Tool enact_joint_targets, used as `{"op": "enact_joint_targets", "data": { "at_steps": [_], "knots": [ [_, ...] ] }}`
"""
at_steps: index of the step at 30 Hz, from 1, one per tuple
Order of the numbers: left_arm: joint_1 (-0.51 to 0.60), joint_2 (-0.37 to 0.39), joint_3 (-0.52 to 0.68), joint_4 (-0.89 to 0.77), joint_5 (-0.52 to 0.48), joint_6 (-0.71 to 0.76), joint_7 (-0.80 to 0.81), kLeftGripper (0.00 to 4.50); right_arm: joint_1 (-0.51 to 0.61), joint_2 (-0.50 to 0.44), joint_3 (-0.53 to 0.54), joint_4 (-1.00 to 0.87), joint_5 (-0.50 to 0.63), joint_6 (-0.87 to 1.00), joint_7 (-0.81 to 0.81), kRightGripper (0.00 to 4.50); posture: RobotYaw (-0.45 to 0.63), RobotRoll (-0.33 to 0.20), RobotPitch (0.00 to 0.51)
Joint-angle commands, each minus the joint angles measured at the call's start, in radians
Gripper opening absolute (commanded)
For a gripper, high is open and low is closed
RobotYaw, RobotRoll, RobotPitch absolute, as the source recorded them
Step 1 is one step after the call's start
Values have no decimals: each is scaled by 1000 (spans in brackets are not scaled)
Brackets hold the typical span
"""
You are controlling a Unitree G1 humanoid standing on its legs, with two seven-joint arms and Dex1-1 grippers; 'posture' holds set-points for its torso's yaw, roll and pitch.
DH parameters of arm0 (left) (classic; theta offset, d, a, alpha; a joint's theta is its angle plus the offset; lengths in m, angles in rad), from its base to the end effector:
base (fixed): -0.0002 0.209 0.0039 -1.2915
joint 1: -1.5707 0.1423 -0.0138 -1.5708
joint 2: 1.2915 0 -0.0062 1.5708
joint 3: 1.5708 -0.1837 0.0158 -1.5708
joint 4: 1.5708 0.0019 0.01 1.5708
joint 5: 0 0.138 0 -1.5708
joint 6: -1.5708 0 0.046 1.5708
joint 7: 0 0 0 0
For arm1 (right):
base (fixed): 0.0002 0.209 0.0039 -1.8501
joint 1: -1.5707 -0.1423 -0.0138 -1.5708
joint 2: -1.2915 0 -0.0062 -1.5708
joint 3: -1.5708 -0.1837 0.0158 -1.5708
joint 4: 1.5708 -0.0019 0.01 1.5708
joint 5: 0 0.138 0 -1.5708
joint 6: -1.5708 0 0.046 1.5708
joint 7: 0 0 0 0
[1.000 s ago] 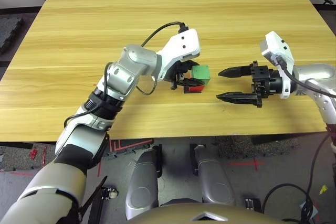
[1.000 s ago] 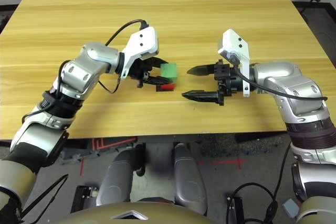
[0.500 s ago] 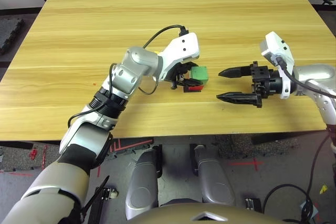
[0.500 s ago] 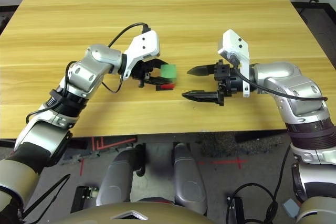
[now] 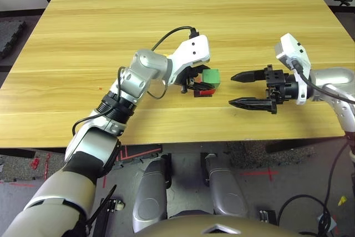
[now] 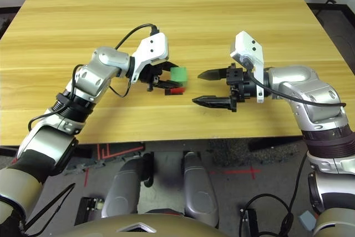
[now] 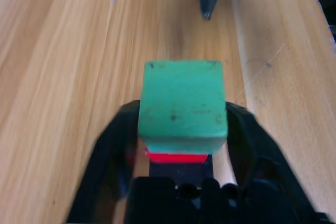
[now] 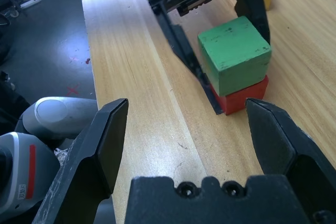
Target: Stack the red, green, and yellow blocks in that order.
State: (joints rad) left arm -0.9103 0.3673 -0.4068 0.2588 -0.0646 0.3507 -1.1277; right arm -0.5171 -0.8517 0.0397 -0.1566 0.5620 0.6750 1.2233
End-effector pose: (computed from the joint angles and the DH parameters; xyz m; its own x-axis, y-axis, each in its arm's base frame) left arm 0.3241 0.1045 0.2037 0.2018 -0.8725 -0.4449 0.9340 0.0348 0.3555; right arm 0.2610 -0.2413 0.2125 0.2496 0.9047 -0.3453 -0.9674 0.2490 -0.0470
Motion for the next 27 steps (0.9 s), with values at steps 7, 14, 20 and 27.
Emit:
{"op": "enact_joint_targets", "data": {
  "at_steps": [7, 14, 20, 27],
  "knots": [
    [-22, 48, 25, -30, -9, 50, -51, 4478, -3, 1, 5, 0, 1, -1, 14, 4500, 148, -3, 206],
    [-62, 150, 76, -50, -51, 75, -152, 4478, -6, 4, 12, 6, -3, -3, 21, 4500, 160, -2, 203],
    [-120, 179, 100, 59, -53, -20, -213, 4478, -20, 16, 21, 23, -11, -11, 24, 4500, 169, 2, 198],
    [-212, 134, 110, 439, -4, -361, -253, 4478, -41, 22, 32, 38, -15, -19, 31, 4500, 170, -3, 190]
  ]
}}
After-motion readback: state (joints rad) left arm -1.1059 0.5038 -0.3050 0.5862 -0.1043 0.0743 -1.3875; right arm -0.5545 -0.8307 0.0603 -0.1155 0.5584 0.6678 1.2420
